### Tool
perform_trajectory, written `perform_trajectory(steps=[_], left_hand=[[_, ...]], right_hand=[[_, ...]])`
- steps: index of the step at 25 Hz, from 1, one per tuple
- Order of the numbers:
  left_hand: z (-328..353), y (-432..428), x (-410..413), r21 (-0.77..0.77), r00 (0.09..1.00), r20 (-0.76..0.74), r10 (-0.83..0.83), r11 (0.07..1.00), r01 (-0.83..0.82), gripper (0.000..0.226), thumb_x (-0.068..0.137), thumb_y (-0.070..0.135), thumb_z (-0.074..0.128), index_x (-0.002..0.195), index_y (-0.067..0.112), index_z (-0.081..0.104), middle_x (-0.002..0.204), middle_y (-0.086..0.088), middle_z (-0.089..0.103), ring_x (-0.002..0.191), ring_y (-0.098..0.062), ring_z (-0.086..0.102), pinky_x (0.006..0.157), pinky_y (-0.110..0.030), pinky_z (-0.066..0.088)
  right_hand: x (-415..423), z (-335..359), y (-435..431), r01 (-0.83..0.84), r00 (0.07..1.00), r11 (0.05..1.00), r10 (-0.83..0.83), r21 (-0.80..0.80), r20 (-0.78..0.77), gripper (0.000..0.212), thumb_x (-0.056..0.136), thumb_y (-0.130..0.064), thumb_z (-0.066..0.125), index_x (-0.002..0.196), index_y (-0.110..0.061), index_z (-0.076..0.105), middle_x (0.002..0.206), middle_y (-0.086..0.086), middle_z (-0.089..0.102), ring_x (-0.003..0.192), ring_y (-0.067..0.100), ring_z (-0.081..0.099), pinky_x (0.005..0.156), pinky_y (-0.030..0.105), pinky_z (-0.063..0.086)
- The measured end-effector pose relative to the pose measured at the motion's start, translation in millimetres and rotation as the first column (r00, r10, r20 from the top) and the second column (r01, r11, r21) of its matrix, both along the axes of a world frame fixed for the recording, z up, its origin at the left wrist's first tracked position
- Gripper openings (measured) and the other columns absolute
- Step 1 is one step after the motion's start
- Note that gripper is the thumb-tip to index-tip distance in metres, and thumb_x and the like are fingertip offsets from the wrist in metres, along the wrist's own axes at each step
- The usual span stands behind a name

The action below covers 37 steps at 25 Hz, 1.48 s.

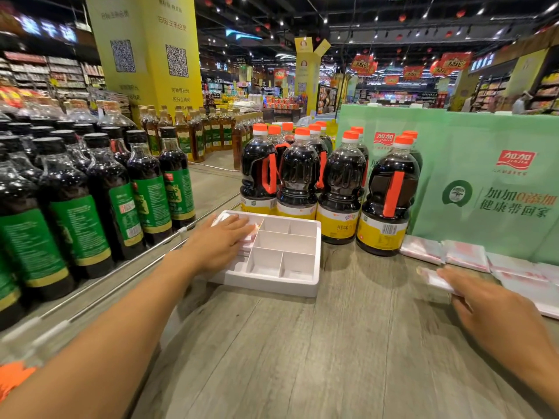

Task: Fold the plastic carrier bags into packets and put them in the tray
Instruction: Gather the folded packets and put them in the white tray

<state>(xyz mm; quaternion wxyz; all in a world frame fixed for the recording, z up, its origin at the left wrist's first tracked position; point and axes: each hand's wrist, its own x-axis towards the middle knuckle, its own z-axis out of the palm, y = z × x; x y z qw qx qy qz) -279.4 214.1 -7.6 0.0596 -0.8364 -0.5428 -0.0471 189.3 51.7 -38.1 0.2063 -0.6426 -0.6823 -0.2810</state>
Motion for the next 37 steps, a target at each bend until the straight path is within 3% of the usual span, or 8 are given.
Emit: perform_trajectory(steps=[4, 7, 15, 18, 22, 25, 30, 37], left_hand=[[-2, 4, 2, -0.017, 0.998, -0.065, 0.003, 1.0, -0.005, 0.051, 0.11, 0.039, 0.019, 0.161, 0.039, 0.013, 0.168, 0.016, 0.003, 0.156, -0.008, 0.001, 0.125, -0.048, -0.01], [-9, 8, -6, 0.03, 0.999, 0.025, -0.02, 0.999, 0.019, 0.052, 0.11, 0.039, 0.022, 0.162, 0.035, 0.016, 0.169, 0.012, 0.013, 0.155, -0.006, 0.007, 0.127, -0.043, -0.004], [-15, 6, -16, 0.127, 0.921, 0.374, -0.113, 0.989, 0.069, 0.043, 0.106, 0.029, 0.049, 0.149, 0.025, 0.049, 0.163, 0.004, 0.034, 0.152, -0.012, 0.024, 0.124, -0.034, 0.017], [-18, 7, -24, 0.103, 0.886, 0.458, -0.063, 0.994, 0.018, 0.047, 0.107, 0.034, 0.048, 0.153, 0.029, 0.044, 0.166, 0.009, 0.026, 0.153, -0.011, 0.02, 0.125, -0.039, 0.02], [-21, 4, -35, 0.076, 0.887, 0.461, -0.002, 0.996, -0.037, 0.057, 0.106, 0.032, 0.05, 0.159, 0.026, 0.031, 0.168, 0.007, 0.021, 0.154, -0.014, 0.018, 0.126, -0.041, 0.018], [-22, 1, -40, 0.047, 0.887, 0.461, 0.029, 0.997, -0.057, 0.056, 0.107, 0.029, 0.046, 0.16, 0.023, 0.028, 0.168, 0.005, 0.02, 0.155, -0.013, 0.016, 0.127, -0.043, 0.012], [-18, -2, -42, 0.016, 0.872, 0.484, 0.071, 0.996, -0.09, 0.053, 0.109, 0.025, 0.036, 0.161, 0.024, 0.025, 0.168, 0.009, 0.021, 0.155, -0.009, 0.014, 0.128, -0.044, 0.006], [-14, -8, -44, 0.005, 0.843, 0.533, 0.071, 0.996, -0.087, 0.051, 0.109, 0.021, 0.034, 0.159, 0.028, 0.029, 0.166, 0.01, 0.025, 0.155, -0.008, 0.011, 0.127, -0.043, -0.002]], right_hand=[[-3, 1, 0, -0.029, 1.0, 1.0, 0.029, 0.009, -0.009, 0.059, 0.065, 0.001, 0.089, 0.12, -0.015, 0.075, 0.114, 0.005, 0.076, 0.09, 0.03, 0.077, 0.063, 0.048, 0.061], [-4, 2, -2, -0.043, 0.999, 0.999, 0.044, 0.015, -0.023, 0.061, 0.062, 0.002, 0.09, 0.119, -0.014, 0.075, 0.113, 0.005, 0.076, 0.09, 0.03, 0.077, 0.064, 0.047, 0.062], [-15, 2, 1, -0.083, 0.996, 0.996, 0.084, 0.009, -0.033, 0.061, 0.061, 0.003, 0.089, 0.118, -0.015, 0.075, 0.114, 0.004, 0.076, 0.089, 0.028, 0.077, 0.064, 0.048, 0.062], [-38, 10, 8, -0.122, 0.989, 0.992, 0.123, 0.013, -0.079, 0.058, 0.066, 0.001, 0.087, 0.119, -0.017, 0.073, 0.111, 0.003, 0.077, 0.084, 0.028, 0.077, 0.061, 0.041, 0.061], [-96, 30, 43, -0.213, 0.967, 0.977, 0.214, 0.022, -0.142, 0.034, 0.077, -0.002, 0.077, 0.107, -0.016, 0.069, 0.09, 0.004, 0.075, 0.071, 0.029, 0.069, 0.051, 0.036, 0.052], [-155, 46, 79, -0.33, 0.935, 0.943, 0.334, 0.051, -0.122, 0.029, 0.078, -0.003, 0.072, 0.103, -0.016, 0.068, 0.085, 0.002, 0.071, 0.071, 0.028, 0.066, 0.052, 0.04, 0.051], [-258, 60, 133, -0.451, 0.888, 0.887, 0.458, 0.097, -0.054, 0.02, 0.08, 0.003, 0.064, 0.083, -0.017, 0.062, 0.068, -0.003, 0.06, 0.056, 0.02, 0.055, 0.045, 0.029, 0.032], [-327, 45, 173, -0.381, 0.921, 0.922, 0.385, -0.062, 0.057, 0.024, 0.082, -0.012, 0.067, 0.103, -0.025, 0.069, 0.088, -0.004, 0.07, 0.076, 0.021, 0.067, 0.055, 0.029, 0.031]])
